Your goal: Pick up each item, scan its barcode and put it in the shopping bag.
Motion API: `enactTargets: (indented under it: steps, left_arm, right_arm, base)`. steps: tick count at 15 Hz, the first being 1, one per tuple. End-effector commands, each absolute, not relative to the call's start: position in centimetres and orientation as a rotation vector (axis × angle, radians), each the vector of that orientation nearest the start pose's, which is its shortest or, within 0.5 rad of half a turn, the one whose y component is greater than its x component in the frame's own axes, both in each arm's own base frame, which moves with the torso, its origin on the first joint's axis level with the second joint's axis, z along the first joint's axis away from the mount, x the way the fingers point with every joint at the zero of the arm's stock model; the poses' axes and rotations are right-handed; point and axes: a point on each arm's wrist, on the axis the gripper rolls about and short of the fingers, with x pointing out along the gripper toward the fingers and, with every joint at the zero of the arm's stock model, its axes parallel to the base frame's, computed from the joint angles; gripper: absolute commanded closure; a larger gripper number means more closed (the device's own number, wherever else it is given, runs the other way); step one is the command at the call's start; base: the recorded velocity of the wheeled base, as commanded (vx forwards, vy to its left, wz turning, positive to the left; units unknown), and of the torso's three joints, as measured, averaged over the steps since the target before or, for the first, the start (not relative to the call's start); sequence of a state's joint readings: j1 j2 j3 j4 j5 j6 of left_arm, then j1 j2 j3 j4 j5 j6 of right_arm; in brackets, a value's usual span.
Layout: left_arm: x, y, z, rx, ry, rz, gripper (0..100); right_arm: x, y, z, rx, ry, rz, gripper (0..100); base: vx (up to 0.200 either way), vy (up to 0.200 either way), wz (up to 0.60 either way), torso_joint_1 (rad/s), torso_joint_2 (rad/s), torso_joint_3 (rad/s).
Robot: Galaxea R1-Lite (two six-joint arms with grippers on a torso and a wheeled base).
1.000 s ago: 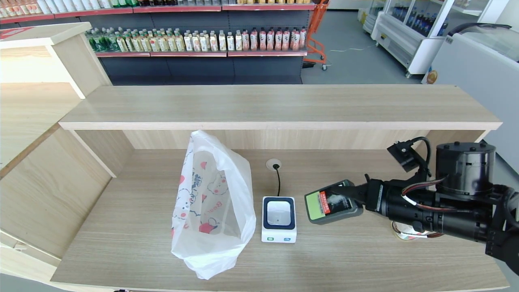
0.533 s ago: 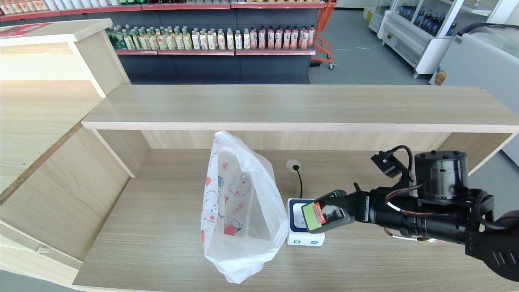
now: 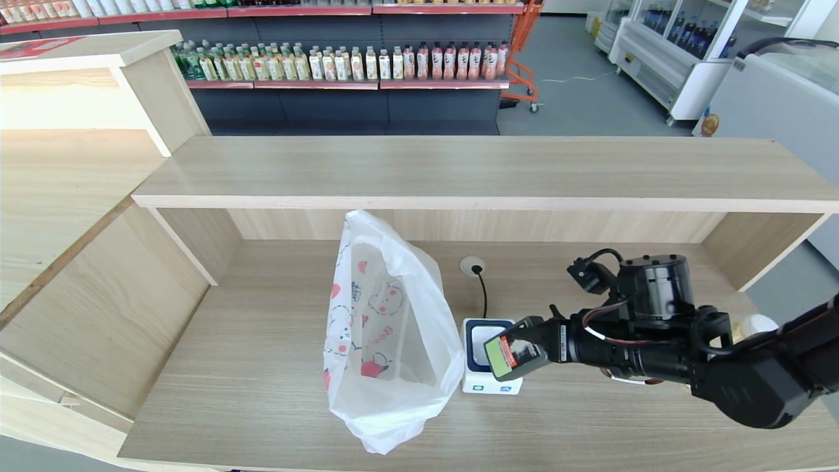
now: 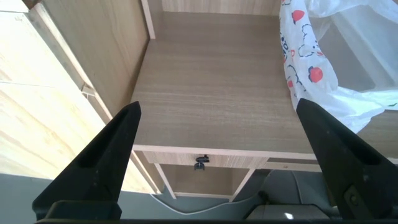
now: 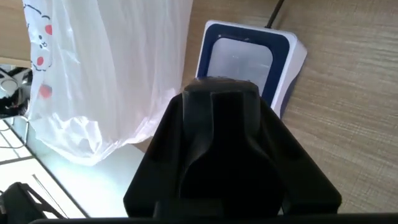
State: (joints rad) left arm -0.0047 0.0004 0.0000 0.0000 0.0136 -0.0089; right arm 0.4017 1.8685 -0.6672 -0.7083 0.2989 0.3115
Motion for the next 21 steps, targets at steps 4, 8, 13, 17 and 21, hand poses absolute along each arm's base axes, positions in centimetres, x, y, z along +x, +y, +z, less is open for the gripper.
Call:
enactTargets:
  steps: [4,8,13,17,21]
  left_arm:
    - [-2.3,0.0,7.5,-0.009,0.000,0.009,0]
    - [-2.3,0.0,7.5,-0.009,0.000,0.009,0]
    - [-2.3,0.0,7.5,-0.009,0.000,0.011,0]
    - [-2.3,0.0,7.5,-0.009,0.000,0.009,0]
    - [-2.3,0.0,7.5,-0.003,0.000,0.009,0]
  right_arm:
    - [31.1,14.1,9.1,0.270,0.610,0.609,100]
    - [31.6,14.6,8.6,0.270,0.618,0.615,100]
    - [31.3,14.6,9.9,0.292,0.585,0.622,100]
    - [27.6,13.5,15.1,0.336,0.458,0.661,100]
    - [25.0,12.4,16.5,0.335,0.425,0.672,100]
  base:
    - [0.000,0.000,0.00,0.000,0.00,0.000]
    - [0.000,0.000,0.00,0.000,0.00,0.000]
    - [0.000,0.000,0.00,0.000,0.00,0.000]
    - [0.000,0.000,0.00,0.000,0.00,0.000]
    - [0.000,0.000,0.00,0.000,0.00,0.000]
